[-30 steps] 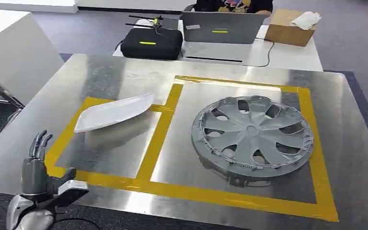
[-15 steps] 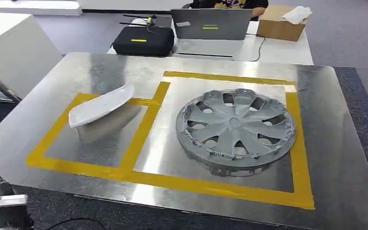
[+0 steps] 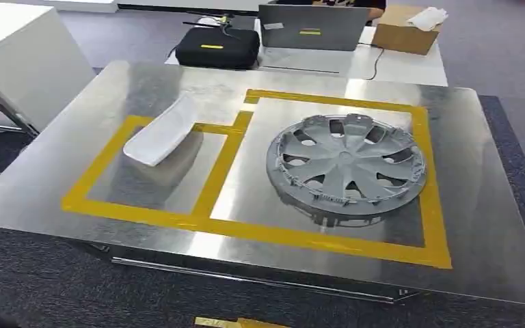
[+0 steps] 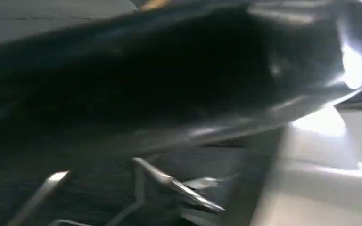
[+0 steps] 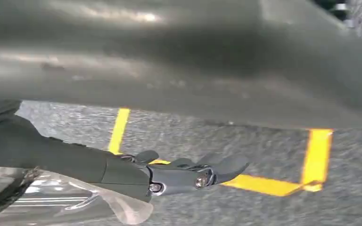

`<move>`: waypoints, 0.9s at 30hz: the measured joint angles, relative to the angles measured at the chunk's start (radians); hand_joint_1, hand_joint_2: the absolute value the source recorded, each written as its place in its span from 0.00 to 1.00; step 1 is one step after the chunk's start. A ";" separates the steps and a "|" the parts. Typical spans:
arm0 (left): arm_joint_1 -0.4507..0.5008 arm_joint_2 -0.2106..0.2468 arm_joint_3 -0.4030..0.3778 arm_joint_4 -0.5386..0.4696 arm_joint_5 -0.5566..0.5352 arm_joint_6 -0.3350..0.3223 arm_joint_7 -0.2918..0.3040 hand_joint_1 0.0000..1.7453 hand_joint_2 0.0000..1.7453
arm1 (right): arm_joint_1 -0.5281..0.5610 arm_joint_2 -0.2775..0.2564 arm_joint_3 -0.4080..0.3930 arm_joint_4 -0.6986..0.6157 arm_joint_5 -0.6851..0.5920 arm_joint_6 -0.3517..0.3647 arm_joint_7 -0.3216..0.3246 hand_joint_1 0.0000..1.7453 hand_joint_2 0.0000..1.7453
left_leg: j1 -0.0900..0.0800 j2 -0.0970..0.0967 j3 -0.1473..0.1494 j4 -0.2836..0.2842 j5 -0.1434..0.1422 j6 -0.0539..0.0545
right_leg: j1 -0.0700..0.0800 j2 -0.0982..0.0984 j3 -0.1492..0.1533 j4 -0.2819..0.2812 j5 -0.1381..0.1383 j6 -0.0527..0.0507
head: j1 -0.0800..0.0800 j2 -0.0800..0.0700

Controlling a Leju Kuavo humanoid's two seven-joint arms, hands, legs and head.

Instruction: Take the parts from the cabinet and place them on the table.

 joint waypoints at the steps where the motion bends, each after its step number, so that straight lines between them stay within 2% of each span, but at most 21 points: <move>1: -0.006 0.005 0.026 0.055 -0.011 0.008 0.000 0.00 0.00 | 0.000 0.000 0.000 0.000 0.000 0.000 0.000 0.00 0.00 | 0.001 0.000 -0.012 0.005 0.007 -0.004 | 0.000 -0.001 0.053 -0.066 0.035 0.000 | 0.000 0.000; 2: -0.012 0.010 0.051 0.112 -0.029 0.026 0.000 0.00 0.00 | -0.001 0.000 0.000 0.000 0.000 0.001 0.000 0.00 0.00 | 0.002 0.000 -0.024 0.012 0.012 -0.008 | -0.001 -0.001 0.121 -0.158 0.052 -0.001 | 0.000 0.000; 3: -0.021 0.020 0.073 0.173 -0.048 0.050 0.000 0.00 0.00 | -0.003 0.000 0.000 0.000 0.002 0.004 0.001 0.00 0.00 | -0.001 0.000 -0.032 0.020 0.016 -0.014 | 0.000 0.000 0.179 -0.243 0.026 -0.003 | 0.001 0.000; 4: -0.031 0.031 0.093 0.242 -0.070 0.081 0.000 0.00 0.00 | -0.005 0.000 0.000 0.000 0.003 0.004 0.002 0.00 0.00 | -0.003 0.000 -0.039 0.028 0.021 -0.019 | 0.003 0.003 0.208 -0.290 0.015 -0.010 | -0.002 0.000; 7: -0.053 0.060 0.137 0.402 -0.115 0.153 0.003 0.00 0.00 | 0.000 0.000 0.000 0.000 0.008 0.008 0.003 0.00 0.00 | -0.002 -0.001 -0.044 0.025 0.045 -0.030 | 0.005 0.001 0.183 -0.287 0.020 -0.028 | 0.002 0.000; 8: -0.057 0.066 0.146 0.443 -0.133 0.179 0.020 0.00 0.00 | 0.001 0.002 0.000 0.000 0.009 0.010 0.004 0.00 0.00 | 0.000 -0.006 -0.052 0.029 0.037 -0.036 | -0.003 -0.006 0.177 -0.291 0.029 -0.038 | 0.001 0.000; 9: -0.059 0.069 0.149 0.493 -0.175 0.224 0.065 0.00 0.00 | 0.001 0.002 0.000 0.000 0.010 0.011 0.006 0.00 0.00 | 0.000 -0.008 -0.059 0.053 -0.008 -0.045 | -0.002 -0.008 0.181 -0.290 0.036 -0.044 | -0.003 0.000; 11: -0.065 0.074 0.139 0.566 -0.282 0.303 0.179 0.00 0.00 | 0.001 0.002 0.000 0.000 0.017 0.015 0.008 0.00 0.00 | 0.005 -0.009 -0.089 0.191 -0.126 -0.055 | 0.000 -0.016 0.167 -0.286 0.051 -0.056 | -0.008 0.000; 12: -0.070 0.073 0.127 0.601 -0.335 0.322 0.235 0.00 0.00 | 0.001 0.002 0.000 0.000 0.021 0.015 0.010 0.00 0.00 | 0.007 -0.009 -0.105 0.268 -0.161 -0.058 | 0.002 -0.021 0.159 -0.283 0.054 -0.056 | -0.009 0.000; 13: -0.071 0.071 0.109 0.631 -0.390 0.327 0.279 0.00 0.00 | 0.001 0.002 0.000 0.000 0.024 0.015 0.011 0.00 0.00 | 0.009 -0.009 -0.112 0.319 -0.175 -0.059 | 0.003 -0.028 0.150 -0.276 0.056 -0.056 | -0.008 0.000; 14: -0.071 0.067 0.080 0.658 -0.449 0.330 0.306 0.00 0.00 | 0.001 0.002 0.000 0.000 0.027 0.015 0.013 0.00 0.00 | 0.010 -0.009 -0.101 0.324 -0.167 -0.058 | 0.003 -0.035 0.139 -0.271 0.056 -0.056 | -0.009 0.000; 15: -0.071 0.062 0.053 0.678 -0.509 0.333 0.316 0.00 0.00 | 0.001 0.002 0.000 0.000 0.029 0.015 0.014 0.00 0.00 | 0.010 -0.009 -0.071 0.286 -0.141 -0.055 | 0.004 -0.042 0.130 -0.265 0.058 -0.055 | -0.008 0.000; 17: -0.071 0.045 -0.031 0.712 -0.628 0.348 0.319 0.00 0.00 | 0.001 0.002 0.000 0.000 0.037 0.015 0.016 0.00 0.00 | 0.007 0.000 0.028 0.120 -0.065 -0.041 | 0.006 -0.058 0.124 -0.256 0.057 -0.053 | -0.009 0.000; 18: -0.072 0.040 -0.064 0.722 -0.645 0.353 0.320 0.00 0.00 | 0.001 0.002 0.000 0.000 0.039 0.015 0.017 0.00 0.00 | 0.000 0.023 0.055 0.066 -0.072 -0.030 | 0.006 -0.066 0.120 -0.256 0.057 -0.051 | -0.007 0.000; 19: -0.075 0.033 -0.091 0.734 -0.649 0.355 0.322 0.00 0.00 | -0.001 0.002 0.000 0.000 0.040 0.015 0.017 0.00 0.00 | -0.010 0.030 0.065 0.042 -0.070 -0.022 | 0.010 -0.074 0.116 -0.253 0.060 -0.045 | -0.008 0.000; 20: -0.075 0.028 -0.109 0.742 -0.653 0.357 0.323 0.00 0.00 | 0.000 0.002 0.000 0.000 0.040 0.015 0.018 0.00 0.00 | -0.011 0.030 0.066 0.032 -0.071 -0.018 | 0.008 -0.079 0.114 -0.253 0.068 -0.035 | -0.006 0.000; 22: -0.072 0.023 -0.134 0.757 -0.651 0.357 0.327 0.00 0.00 | 0.000 0.003 0.000 0.000 0.042 0.015 0.019 0.00 0.00 | -0.016 0.011 0.056 0.031 -0.055 -0.007 | 0.004 -0.095 0.110 -0.256 0.084 -0.017 | -0.007 0.000; 23: -0.072 0.019 -0.142 0.763 -0.644 0.351 0.327 0.00 0.00 | -0.001 0.003 0.000 0.000 0.043 0.015 0.019 0.00 0.00 | -0.007 0.005 0.059 0.011 -0.037 0.002 | 0.005 -0.097 0.106 -0.254 0.075 -0.012 | -0.008 0.000; 24: -0.073 0.017 -0.147 0.768 -0.639 0.341 0.327 0.00 0.00 | -0.004 0.001 0.000 0.000 0.045 0.015 0.019 0.00 0.00 | -0.003 -0.009 0.068 -0.017 -0.043 0.001 | 0.001 -0.054 0.095 -0.243 0.049 -0.009 | -0.006 0.000; 25: -0.077 0.016 -0.153 0.771 -0.636 0.329 0.331 0.00 0.00 | -0.005 0.001 0.002 0.000 0.049 0.015 0.018 0.00 0.00 | -0.002 -0.017 0.060 -0.014 -0.033 0.011 | 0.000 -0.023 0.076 -0.205 0.007 -0.009 | -0.003 0.000; 27: -0.084 0.013 -0.170 0.777 -0.661 0.304 0.343 0.00 0.00 | -0.003 0.000 0.003 0.000 0.061 0.014 0.019 0.00 0.00 | -0.003 -0.030 0.040 -0.008 -0.023 0.014 | 0.000 -0.001 0.021 -0.042 -0.081 -0.007 | -0.001 0.000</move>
